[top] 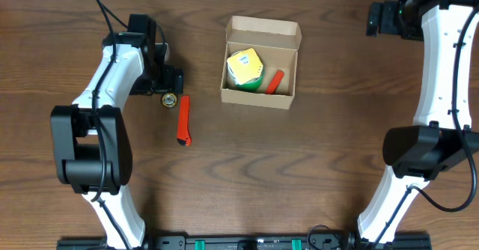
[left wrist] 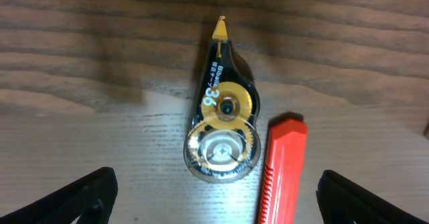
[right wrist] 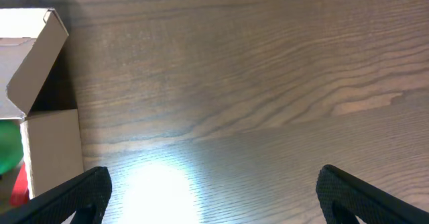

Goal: Pack container
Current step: 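Withdraw the left gripper and move it over the correction tape roller, then lower the left gripper and grasp the black correction tape roller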

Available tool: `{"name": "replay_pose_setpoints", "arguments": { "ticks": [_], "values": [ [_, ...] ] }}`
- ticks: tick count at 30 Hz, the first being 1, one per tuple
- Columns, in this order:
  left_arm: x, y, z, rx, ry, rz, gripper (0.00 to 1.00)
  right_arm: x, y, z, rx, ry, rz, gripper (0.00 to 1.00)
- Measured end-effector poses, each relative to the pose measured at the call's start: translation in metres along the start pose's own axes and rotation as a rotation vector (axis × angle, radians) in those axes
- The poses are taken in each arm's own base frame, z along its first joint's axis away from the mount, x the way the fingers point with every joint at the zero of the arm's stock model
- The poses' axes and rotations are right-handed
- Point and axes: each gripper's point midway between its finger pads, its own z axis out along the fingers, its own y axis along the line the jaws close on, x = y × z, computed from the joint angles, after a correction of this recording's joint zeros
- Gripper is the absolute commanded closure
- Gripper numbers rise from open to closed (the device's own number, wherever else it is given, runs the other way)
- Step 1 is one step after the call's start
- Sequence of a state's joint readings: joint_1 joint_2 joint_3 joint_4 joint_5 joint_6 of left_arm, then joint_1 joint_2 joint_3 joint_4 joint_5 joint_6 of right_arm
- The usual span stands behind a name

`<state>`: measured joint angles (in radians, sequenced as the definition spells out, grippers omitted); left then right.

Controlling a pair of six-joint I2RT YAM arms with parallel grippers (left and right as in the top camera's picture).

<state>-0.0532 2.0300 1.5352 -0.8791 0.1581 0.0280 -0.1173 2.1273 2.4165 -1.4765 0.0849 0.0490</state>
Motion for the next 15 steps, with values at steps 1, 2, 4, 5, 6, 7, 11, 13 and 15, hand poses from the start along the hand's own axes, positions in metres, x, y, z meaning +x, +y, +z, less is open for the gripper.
{"name": "replay_pose_setpoints", "arguments": {
  "ticks": [1, 2, 4, 5, 6, 7, 11, 13, 15],
  "values": [
    [0.0, 0.0, 0.004, 0.0, 0.006, 0.0, 0.04, 0.0, 0.0, 0.0, 0.0, 0.0, 0.0, 0.01],
    [0.0, 0.001, 0.008, 0.0, 0.013, 0.001, 0.04, 0.0, 0.0, 0.0, 0.0, 0.0, 0.0, 0.01],
    [0.001, 0.002, 0.015, -0.001, 0.024, 0.0, 0.04, 0.0, 0.0, 0.0, 0.0, 0.0, 0.0, 0.01],
    [0.002, 0.002, 0.019, -0.001, 0.033, -0.001, 0.04, 0.0, 0.0, 0.0, 0.0, 0.0, 0.0, 0.01],
    [0.003, 0.002, 0.023, -0.002, 0.043, -0.001, 0.04, 0.0, 0.0, 0.0, 0.0, 0.0, 0.0, 0.01],
    [0.004, 0.003, 0.026, -0.002, 0.052, -0.002, 0.04, 0.0, 0.0, 0.0, 0.0, 0.0, 0.0, 0.01],
    [0.007, 0.004, 0.038, -0.003, 0.076, -0.004, 0.04, 0.0, 0.0, 0.0, 0.0, 0.0, 0.0, 0.01],
    [0.006, 0.003, 0.04, 0.004, 0.075, -0.005, 0.04, 0.0, 0.0, 0.0, 0.0, 0.0, 0.0, 0.01],
    [0.004, 0.003, 0.04, 0.005, 0.067, -0.003, 0.02, 0.0, 0.0, 0.0, 0.0, 0.0, 0.0, 0.01]
  ]
}}
